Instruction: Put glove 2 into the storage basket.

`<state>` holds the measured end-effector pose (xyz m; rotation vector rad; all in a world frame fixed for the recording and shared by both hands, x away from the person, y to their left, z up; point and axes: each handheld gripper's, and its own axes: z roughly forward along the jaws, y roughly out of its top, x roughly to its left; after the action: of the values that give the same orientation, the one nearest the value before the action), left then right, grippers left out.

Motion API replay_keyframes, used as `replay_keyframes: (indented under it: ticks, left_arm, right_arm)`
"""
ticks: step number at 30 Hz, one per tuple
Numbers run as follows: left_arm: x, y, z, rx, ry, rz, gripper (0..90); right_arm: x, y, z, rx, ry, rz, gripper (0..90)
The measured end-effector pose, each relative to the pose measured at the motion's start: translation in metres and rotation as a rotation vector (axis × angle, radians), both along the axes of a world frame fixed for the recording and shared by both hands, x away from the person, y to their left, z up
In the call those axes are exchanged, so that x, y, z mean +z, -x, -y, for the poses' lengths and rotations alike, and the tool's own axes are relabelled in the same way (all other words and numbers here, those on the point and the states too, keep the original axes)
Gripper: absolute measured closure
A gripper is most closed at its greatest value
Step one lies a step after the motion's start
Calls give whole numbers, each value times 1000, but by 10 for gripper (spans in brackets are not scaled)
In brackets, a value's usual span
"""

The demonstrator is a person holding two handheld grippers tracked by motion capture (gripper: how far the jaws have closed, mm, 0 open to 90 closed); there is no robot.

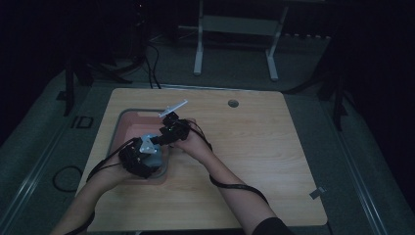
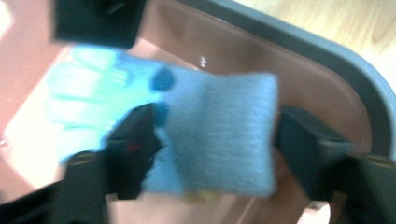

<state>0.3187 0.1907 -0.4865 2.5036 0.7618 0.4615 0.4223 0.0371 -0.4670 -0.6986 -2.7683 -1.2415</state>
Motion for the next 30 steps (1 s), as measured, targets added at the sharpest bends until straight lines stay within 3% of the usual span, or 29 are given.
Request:
replay_keyframes:
  ticks: [2,6,8,13,16,21,30]
  left_arm:
    - [4,0,-2,13,26,5,163]
    - [11,1,-4,46,60,27,114]
    - [15,1,-4,58,77,40,44]
    - [21,7,5,57,147,67,25]
    - [24,10,13,37,197,56,25]
    - [28,15,32,-14,220,54,24]
    - [30,20,64,-86,282,54,25]
  right_arm:
    - [5,2,5,4,-16,0,367]
    - [11,7,13,22,-37,5,292]
    - [17,12,23,46,-59,13,232]
    - [25,19,41,69,-78,27,194]
    - [26,22,51,81,-68,46,183]
    - [22,28,67,91,-43,62,183]
    - [8,33,98,84,-24,49,183]
